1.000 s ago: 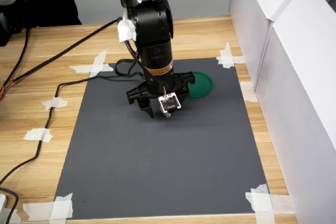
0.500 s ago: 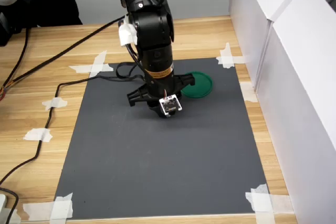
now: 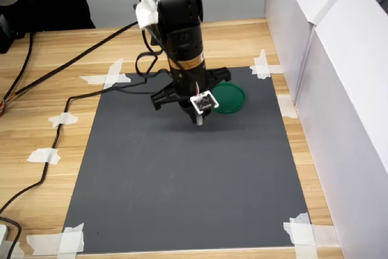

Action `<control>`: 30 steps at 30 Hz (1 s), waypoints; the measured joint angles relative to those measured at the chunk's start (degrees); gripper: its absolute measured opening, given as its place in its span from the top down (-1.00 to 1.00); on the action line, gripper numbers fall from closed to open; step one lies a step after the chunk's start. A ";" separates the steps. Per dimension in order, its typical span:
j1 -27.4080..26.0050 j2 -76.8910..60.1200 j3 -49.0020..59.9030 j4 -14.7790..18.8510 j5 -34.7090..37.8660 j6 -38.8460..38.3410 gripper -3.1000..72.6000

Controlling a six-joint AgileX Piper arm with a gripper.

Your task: Grasp a white terminal and put it on the green lid.

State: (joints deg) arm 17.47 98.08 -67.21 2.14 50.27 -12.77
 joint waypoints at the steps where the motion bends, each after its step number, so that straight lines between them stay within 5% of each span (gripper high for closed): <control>1: 1.11 -0.87 0.86 0.05 0.12 -0.23 0.68; 10: 11.67 -4.83 10.00 1.94 -0.76 -0.61 0.68; 22: 12.69 -4.84 12.01 1.86 -5.78 -0.62 0.62; 25: 12.69 -4.84 12.01 1.74 -6.15 -1.54 0.43; 30: 12.69 -4.84 12.01 1.74 -6.15 -2.04 -0.18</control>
State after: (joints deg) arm 30.16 93.24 -55.20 3.87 44.12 -14.81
